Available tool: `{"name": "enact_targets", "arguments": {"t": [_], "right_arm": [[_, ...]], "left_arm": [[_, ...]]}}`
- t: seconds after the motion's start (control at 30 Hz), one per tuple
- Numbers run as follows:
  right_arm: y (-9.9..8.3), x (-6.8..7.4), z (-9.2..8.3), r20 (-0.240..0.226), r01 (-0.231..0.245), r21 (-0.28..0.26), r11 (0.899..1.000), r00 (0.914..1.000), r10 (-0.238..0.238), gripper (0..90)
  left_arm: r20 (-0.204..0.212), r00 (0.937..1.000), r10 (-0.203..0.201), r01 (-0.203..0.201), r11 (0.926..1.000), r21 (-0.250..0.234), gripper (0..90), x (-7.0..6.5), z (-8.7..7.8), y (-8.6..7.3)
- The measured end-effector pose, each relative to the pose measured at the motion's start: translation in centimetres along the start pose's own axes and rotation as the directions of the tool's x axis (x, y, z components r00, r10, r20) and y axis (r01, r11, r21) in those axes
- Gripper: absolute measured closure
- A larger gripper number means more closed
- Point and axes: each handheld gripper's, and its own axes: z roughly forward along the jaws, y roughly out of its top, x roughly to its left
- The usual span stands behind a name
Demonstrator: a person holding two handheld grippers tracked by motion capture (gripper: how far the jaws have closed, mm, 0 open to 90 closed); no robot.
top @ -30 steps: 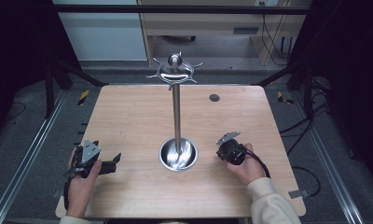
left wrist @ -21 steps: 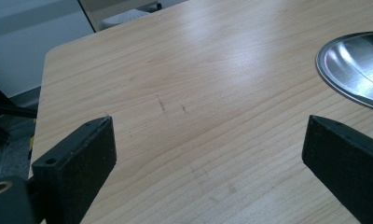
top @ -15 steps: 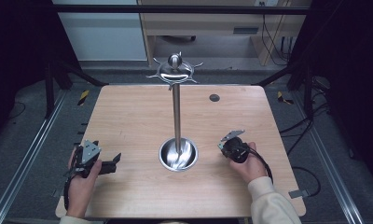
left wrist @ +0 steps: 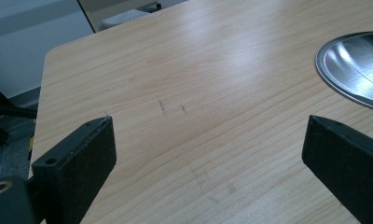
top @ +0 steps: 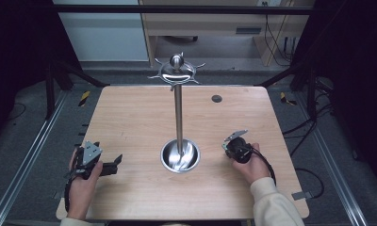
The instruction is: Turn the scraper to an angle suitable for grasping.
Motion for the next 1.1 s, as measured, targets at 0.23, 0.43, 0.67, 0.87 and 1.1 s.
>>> {"name": "enact_targets", "arguments": {"t": [0.23, 0.43, 0.67, 0.87, 1.1], "right_arm": [[-0.4, -1.1, -0.2, 0.033, -0.040, 0.001, 0.999, 0.9987, 0.040, 90.0], [-0.6, -1.8, -0.4, 0.055, -0.077, 0.006, 0.997, 0.9955, 0.077, 90.0], [-1.0, -2.6, -0.5, 0.065, -0.114, 0.002, 0.993, 0.9913, 0.114, 90.0], [-0.8, -2.0, -1.4, 0.058, -0.113, -0.033, 0.993, 0.9917, 0.115, 90.0], [-0.5, -2.0, -2.1, 0.074, -0.129, -0.050, 0.990, 0.9885, 0.132, 90.0]], "left_arm": [[-0.003, 1.0000, -0.003, 0.003, 1.0000, 0.002, 2.6, 0.1, 0.0, 0.0], [-0.002, 1.0000, -0.007, 0.007, 1.0000, 0.005, 2.7, 0.1, 0.0, -0.1], [-0.003, 0.9999, -0.010, 0.010, 0.9999, 0.006, 2.7, 0.1, 0.0, -0.2], [-0.006, 0.9999, -0.012, 0.012, 0.9999, 0.005, 2.7, 0.1, -0.2, -0.3], [-0.004, 1.0000, -0.005, 0.005, 1.0000, 0.007, 2.7, 0.0, -0.3, -0.3]]}}
